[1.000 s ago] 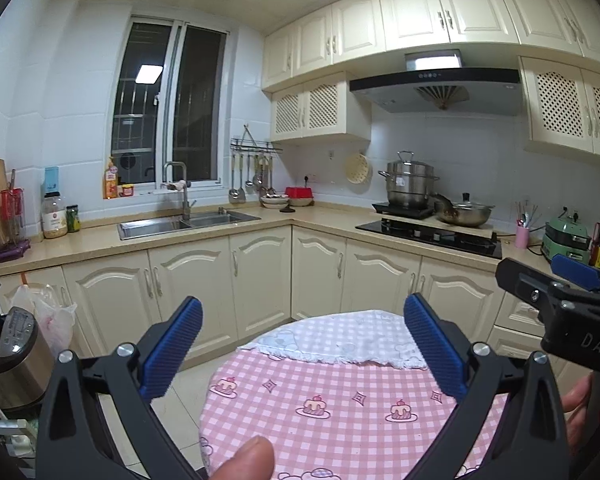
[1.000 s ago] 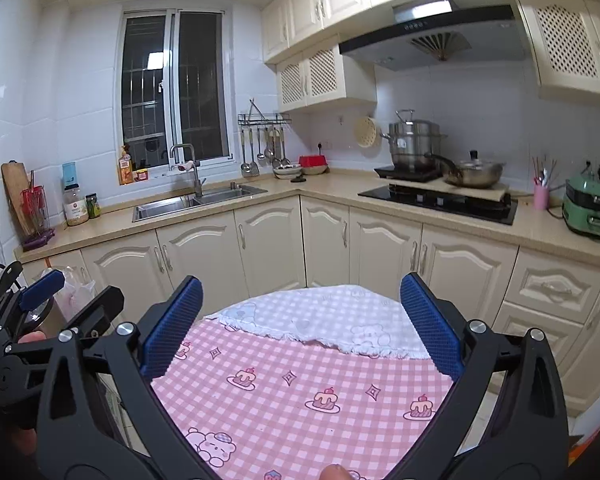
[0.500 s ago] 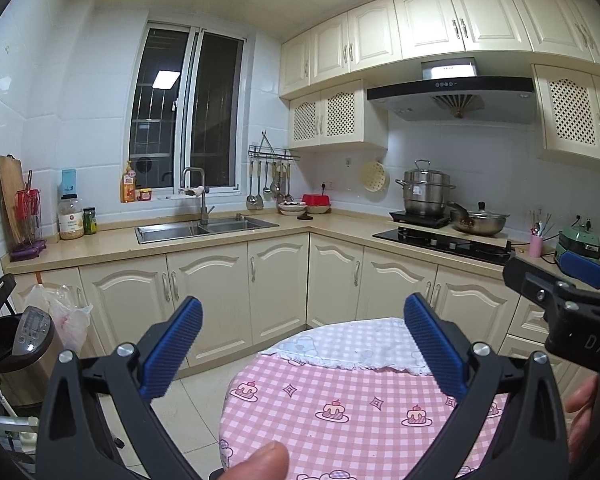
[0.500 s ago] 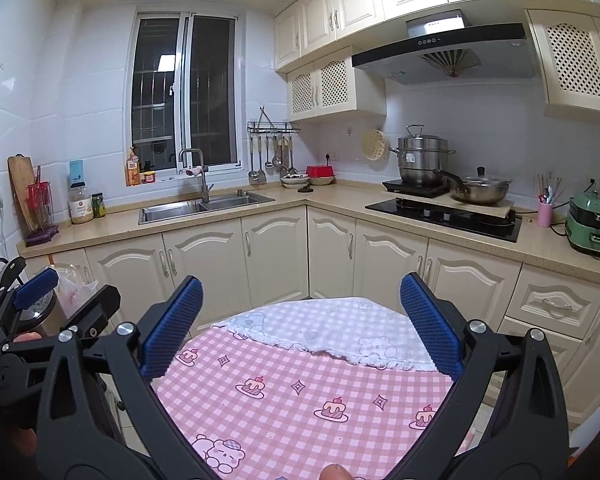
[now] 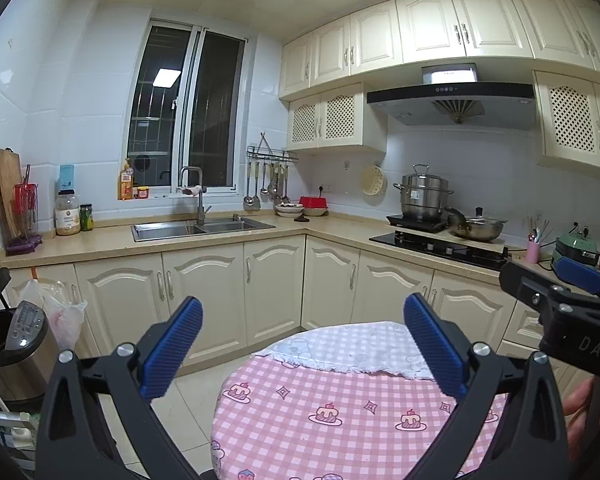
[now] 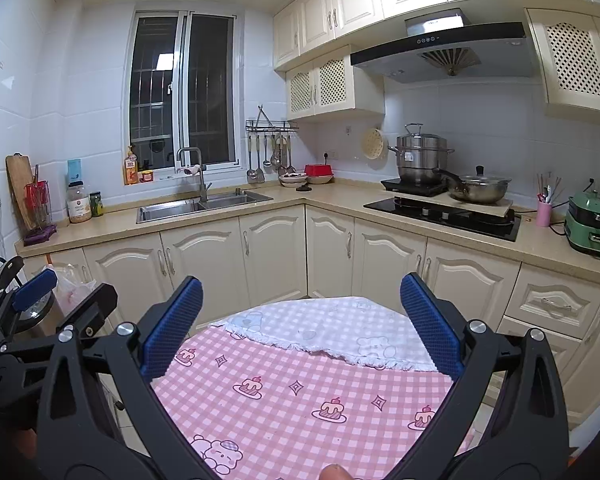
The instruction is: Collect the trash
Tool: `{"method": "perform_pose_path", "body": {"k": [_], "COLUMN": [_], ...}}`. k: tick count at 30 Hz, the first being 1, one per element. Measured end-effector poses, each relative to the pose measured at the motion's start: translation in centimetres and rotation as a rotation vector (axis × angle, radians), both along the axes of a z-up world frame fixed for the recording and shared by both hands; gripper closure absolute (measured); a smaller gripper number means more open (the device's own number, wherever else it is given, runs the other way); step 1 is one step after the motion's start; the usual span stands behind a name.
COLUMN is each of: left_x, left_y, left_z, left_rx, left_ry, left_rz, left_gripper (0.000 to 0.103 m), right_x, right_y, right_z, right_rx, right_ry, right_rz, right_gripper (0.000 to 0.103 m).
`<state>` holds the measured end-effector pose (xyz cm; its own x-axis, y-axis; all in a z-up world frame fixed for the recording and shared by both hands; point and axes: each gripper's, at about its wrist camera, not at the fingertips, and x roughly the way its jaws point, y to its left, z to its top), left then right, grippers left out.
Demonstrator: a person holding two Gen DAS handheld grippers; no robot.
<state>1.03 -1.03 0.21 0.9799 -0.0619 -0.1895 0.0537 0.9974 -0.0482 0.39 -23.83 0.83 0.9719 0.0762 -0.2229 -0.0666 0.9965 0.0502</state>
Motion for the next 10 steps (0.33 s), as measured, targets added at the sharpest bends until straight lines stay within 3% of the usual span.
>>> {"method": "perform_pose_path", "body": {"k": [10], "left_x": [0.81], "left_y": [-0.13], "left_z": [-0.35], "left_rx": [-0.002], "left_ry": [0.027], "left_rz": [0.016], "left_gripper": [0.004], "right_x": [0.17], "right_y": [-0.38], "right_z": [-0.59], "right_rx": [0.012], "right_ry": [0.005], "right_rz": [0.002], "right_gripper": [0.006]}}
